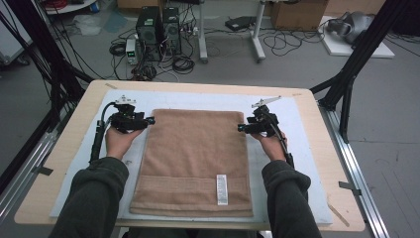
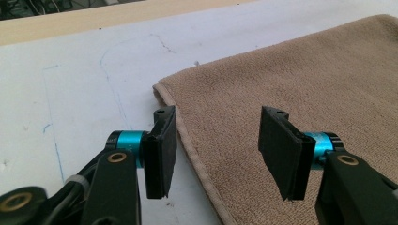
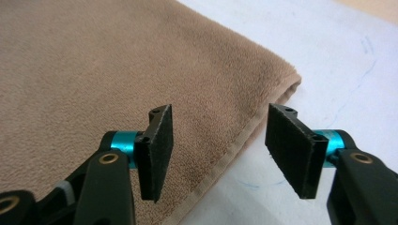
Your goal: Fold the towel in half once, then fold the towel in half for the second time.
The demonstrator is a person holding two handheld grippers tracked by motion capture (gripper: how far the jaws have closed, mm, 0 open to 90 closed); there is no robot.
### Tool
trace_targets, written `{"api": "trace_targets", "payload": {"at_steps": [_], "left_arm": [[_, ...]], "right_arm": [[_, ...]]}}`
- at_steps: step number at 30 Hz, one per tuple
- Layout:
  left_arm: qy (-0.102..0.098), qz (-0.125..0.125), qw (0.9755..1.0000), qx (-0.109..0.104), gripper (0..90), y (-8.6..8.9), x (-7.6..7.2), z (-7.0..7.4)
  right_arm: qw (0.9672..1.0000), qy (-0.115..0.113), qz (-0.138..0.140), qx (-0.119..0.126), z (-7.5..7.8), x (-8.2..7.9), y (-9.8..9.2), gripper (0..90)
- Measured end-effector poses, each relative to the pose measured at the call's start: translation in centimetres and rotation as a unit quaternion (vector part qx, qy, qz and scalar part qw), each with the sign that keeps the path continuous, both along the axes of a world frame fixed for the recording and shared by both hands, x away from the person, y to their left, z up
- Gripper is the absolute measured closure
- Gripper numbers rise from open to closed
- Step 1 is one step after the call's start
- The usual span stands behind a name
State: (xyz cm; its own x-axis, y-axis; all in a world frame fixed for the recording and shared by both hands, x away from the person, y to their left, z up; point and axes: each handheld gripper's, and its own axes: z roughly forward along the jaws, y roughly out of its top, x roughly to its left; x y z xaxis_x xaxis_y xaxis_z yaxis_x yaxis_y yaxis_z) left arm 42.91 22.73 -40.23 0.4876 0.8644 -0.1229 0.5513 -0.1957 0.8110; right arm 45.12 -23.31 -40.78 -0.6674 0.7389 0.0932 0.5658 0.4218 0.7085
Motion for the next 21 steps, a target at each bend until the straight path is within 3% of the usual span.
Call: {"api": "trace_targets", "payload": {"at_steps": [6,9,14,21], "left_arm": [[0.005,0.004,1.0000,0.000,45.4,0.1,0.3,-0.4],[0.007,0.007,1.0000,-0.002,44.3,0.1,0.4,-0.6],[0.008,0.008,0.9999,0.004,44.3,0.0,0.7,-0.9],[0.025,0.018,0.9994,0.017,42.3,0.1,1.3,-1.9]], "right_arm": [[1.0000,0.005,0.000,-0.005,-0.3,0.1,0.5,40.0],[1.0000,-0.005,0.000,-0.006,-0.2,0.1,0.6,40.0],[0.9999,-0.008,-0.003,-0.009,-0.1,0.2,0.6,40.4],[0.9998,-0.003,-0.013,-0.011,-0.2,1.1,0.4,41.2]]}}
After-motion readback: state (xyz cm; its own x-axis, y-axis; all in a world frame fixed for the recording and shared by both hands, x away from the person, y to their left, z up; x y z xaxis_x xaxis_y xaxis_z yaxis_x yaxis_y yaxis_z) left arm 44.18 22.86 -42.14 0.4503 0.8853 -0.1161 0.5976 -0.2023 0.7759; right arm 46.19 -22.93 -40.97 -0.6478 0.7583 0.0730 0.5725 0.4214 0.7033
